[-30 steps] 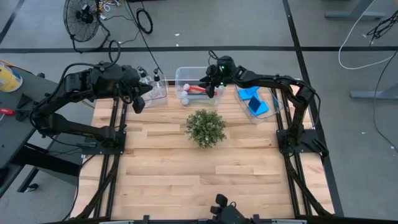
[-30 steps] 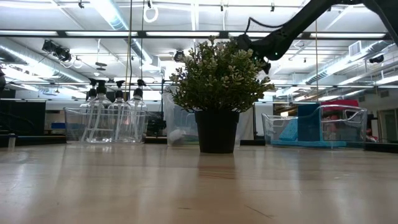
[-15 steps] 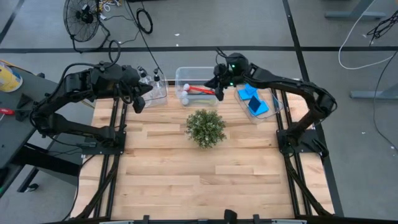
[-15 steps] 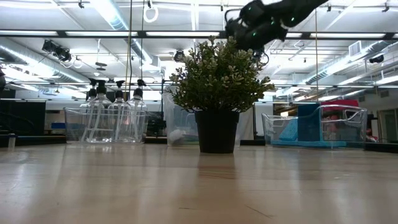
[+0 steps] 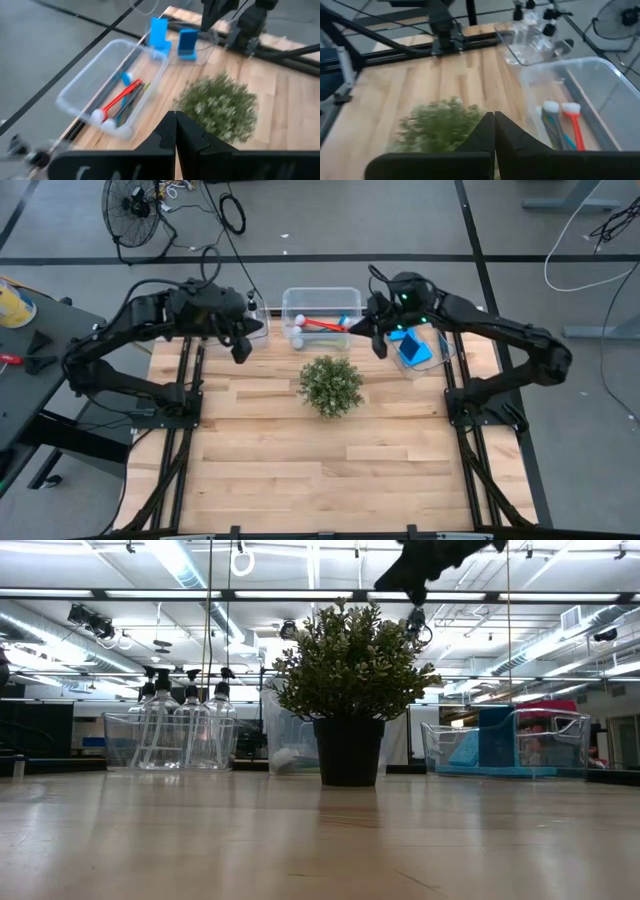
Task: Pick & Place Kitchen Sink Supplies
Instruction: Return to Home Position
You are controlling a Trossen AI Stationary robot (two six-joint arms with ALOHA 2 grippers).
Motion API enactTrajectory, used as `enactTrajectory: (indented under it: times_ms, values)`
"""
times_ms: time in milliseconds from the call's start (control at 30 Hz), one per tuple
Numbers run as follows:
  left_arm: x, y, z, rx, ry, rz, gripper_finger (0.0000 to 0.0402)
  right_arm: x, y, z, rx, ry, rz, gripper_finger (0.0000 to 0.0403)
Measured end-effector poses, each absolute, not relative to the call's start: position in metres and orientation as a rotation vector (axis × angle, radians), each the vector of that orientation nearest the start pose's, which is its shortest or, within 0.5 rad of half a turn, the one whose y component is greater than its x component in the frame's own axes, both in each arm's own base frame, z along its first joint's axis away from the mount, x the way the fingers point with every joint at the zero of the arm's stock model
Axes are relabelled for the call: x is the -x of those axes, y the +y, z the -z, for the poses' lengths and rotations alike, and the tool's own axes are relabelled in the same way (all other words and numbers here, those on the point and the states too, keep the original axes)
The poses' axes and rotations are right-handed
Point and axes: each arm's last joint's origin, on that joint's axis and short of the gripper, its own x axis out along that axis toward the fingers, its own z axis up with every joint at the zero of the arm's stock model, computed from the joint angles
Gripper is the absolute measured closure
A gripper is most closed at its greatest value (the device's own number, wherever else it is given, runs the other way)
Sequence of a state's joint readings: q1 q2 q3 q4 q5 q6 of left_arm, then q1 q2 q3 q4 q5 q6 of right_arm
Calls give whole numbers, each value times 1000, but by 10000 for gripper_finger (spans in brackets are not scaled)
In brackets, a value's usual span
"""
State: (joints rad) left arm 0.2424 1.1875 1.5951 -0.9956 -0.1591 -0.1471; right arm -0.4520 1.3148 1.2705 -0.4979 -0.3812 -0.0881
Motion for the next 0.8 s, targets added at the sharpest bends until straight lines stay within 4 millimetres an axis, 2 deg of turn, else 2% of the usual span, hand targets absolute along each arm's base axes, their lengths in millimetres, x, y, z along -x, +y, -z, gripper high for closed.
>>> enactTrajectory:
  times_ms: [133,233,500,800]
  values:
    - [-212,56,-443,153,566,-393,399,-248,-96,-368,-121,502,2,399]
    - [-219,58,-438,144,589,-391,399,-242,-85,-366,-108,499,-30,399]
    - [-226,60,-438,132,568,-408,399,-231,-65,-343,-142,294,-48,399]
    - [-228,63,-438,220,530,-508,399,-210,-45,-316,-212,144,104,401]
